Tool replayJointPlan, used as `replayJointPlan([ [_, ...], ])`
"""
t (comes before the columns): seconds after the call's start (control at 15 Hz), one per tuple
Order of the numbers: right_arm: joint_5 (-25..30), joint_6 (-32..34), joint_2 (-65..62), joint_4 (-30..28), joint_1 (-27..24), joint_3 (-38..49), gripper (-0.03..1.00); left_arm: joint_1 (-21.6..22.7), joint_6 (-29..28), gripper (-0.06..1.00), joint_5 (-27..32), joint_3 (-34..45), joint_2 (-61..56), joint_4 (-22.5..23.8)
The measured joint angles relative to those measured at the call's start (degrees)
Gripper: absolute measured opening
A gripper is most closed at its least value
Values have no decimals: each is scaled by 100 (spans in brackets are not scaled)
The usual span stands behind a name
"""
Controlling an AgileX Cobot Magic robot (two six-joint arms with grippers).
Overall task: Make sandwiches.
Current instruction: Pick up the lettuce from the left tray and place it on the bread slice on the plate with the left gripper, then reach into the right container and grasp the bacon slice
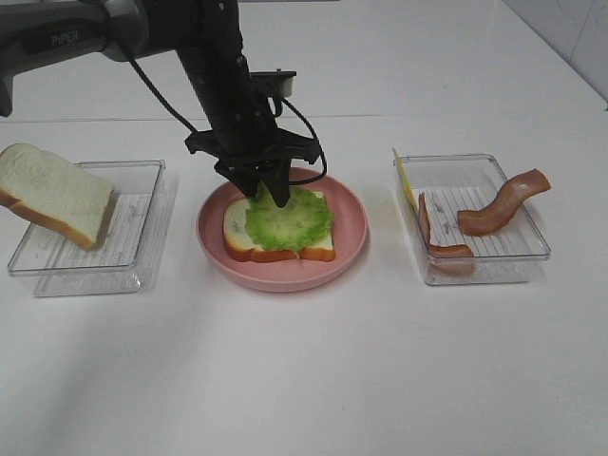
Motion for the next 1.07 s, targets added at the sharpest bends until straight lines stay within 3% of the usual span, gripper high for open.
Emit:
replayJointPlan([
  [0.13, 0, 0, 0, 0, 0, 0, 98, 0, 0, 74, 0, 0, -29, 132],
  [0.2, 0, 0, 0, 0, 0, 0, 98, 0, 0, 87, 40, 0, -92, 223],
  [0.33, 0, 0, 0, 0, 0, 0, 98, 0, 0, 98, 189, 0, -378, 625],
  [0.53, 0, 0, 0, 0, 0, 0, 98, 74, 40, 99, 206, 0, -882, 1123],
  [0.67, 0, 0, 0, 0, 0, 0, 98, 453, 143, 99, 206, 0, -1215, 1146],
  [0.87, 0, 0, 0, 0, 0, 0, 98, 1793, 172, 99, 212, 0, -1702, 1220],
  [1.07, 0, 0, 0, 11, 0, 0, 98, 2659, 183, 98, 218, 0, -2000, 1272],
])
